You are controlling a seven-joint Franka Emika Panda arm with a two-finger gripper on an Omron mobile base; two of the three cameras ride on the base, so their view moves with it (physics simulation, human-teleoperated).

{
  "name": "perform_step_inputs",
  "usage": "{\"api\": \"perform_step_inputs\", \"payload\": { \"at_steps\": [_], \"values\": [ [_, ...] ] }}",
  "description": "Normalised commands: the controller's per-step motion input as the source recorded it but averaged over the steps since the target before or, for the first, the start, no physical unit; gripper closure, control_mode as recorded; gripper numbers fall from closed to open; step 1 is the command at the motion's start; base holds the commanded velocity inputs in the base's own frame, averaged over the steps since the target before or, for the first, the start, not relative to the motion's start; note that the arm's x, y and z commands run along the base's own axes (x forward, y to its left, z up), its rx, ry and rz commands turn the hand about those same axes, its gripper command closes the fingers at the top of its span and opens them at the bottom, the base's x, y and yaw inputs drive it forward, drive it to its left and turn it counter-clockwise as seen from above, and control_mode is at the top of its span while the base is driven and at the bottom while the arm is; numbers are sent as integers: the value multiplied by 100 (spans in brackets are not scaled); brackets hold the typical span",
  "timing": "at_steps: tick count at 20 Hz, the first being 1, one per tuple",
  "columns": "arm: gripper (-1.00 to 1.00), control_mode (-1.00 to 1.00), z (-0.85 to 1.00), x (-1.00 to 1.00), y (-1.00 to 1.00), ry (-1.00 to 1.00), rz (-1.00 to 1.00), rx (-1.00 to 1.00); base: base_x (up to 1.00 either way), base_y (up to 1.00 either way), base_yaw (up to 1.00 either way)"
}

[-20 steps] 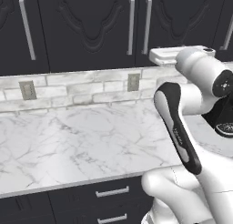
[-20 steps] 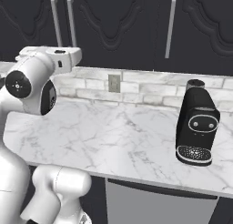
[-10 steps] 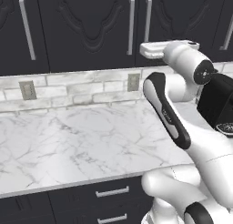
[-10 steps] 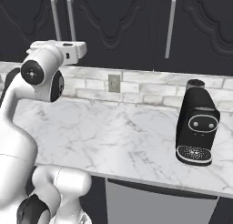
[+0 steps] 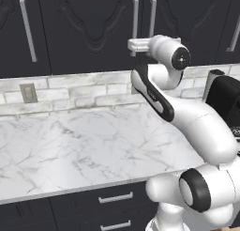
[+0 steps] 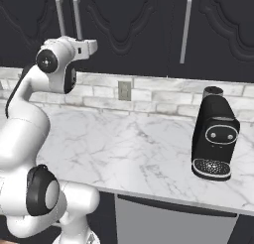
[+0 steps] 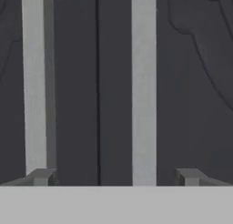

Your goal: Open the cabinet directly in front. Then move the beer and the cup to the dining counter with the candle on it.

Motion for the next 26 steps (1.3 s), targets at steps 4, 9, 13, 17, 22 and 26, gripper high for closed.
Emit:
{"api": "perform_step_inputs", "payload": {
  "at_steps": [4, 9, 13, 17, 22, 26],
  "values": [
    [-100, -100, 0, 100, -11, 28, 1, 3, 0, 0, 0],
    [-100, -100, -2, 100, -21, 24, 3, 3, 0, 0, 0],
    [-100, -100, -2, 32, 0, 4, 0, 0, 0, 0, 0],
    [-100, -100, -14, 21, -7, -1, 0, 0, 0, 0, 0],
    [-100, -100, -20, 24, -21, -3, 1, 0, 0, 0, 0],
    [-100, -100, -2, 13, 0, 0, 0, 0, 0, 0, 0]
  ]
}}
